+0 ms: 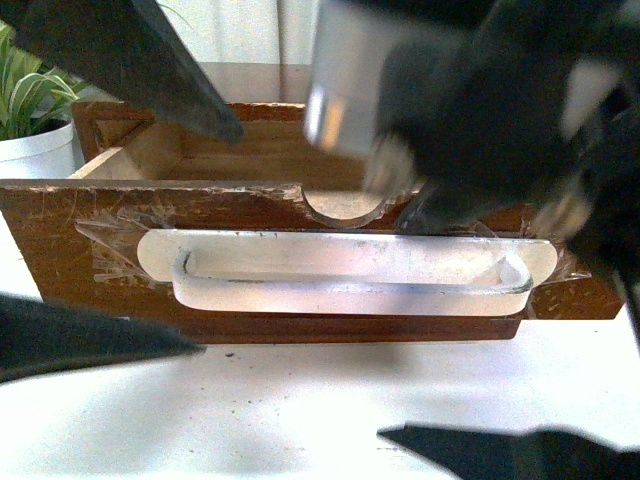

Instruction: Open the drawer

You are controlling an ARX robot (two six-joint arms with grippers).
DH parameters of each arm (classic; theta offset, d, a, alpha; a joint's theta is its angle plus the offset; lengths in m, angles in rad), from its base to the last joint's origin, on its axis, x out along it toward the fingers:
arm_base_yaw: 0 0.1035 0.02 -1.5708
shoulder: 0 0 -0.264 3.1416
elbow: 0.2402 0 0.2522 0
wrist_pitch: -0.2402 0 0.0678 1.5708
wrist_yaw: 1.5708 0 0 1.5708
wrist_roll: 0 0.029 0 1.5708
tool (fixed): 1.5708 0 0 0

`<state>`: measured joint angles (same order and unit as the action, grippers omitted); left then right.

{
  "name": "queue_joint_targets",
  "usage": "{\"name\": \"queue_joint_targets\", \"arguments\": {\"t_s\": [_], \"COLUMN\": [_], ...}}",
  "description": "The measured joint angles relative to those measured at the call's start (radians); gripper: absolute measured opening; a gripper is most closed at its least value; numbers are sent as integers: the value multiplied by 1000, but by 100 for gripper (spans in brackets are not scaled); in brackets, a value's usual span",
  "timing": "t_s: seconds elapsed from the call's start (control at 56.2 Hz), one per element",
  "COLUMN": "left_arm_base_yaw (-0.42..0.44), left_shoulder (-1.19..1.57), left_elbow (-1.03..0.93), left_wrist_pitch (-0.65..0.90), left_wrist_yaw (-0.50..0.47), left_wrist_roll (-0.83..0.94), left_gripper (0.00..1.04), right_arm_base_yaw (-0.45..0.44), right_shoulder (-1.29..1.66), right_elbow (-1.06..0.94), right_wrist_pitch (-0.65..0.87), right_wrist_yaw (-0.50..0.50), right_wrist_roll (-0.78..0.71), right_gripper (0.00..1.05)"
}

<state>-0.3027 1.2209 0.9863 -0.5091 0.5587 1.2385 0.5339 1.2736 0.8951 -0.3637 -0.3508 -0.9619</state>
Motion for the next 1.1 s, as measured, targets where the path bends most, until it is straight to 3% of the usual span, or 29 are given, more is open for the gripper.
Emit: {"name": "queue_joint_targets", "arguments": {"t_s": [0.231,0.623,0.872,1.103], "left_arm_base_yaw": [54,237,367,402], "left_shoulder": [-110,-339,-478,-635], "left_elbow": [-66,-377,-560,-716], "left_wrist_pitch": [142,609,744,721], "left_wrist_yaw": [40,-31,-177,-288], "left_wrist_roll": [-113,-430,-660,-864], "left_gripper": [98,98,98,98], "right_arm_base_yaw": [-62,-227,-321,-378], "right_shoulder": [-108,-370,-576,-768], "right_elbow": [-42,-299,-504,-637], "right_wrist_pitch": [67,303,424,426], "right_wrist_yaw": [-33,-101,-153,-160], "right_wrist_roll": [18,167,367,513], "right_gripper": [96,96,96,96]}}
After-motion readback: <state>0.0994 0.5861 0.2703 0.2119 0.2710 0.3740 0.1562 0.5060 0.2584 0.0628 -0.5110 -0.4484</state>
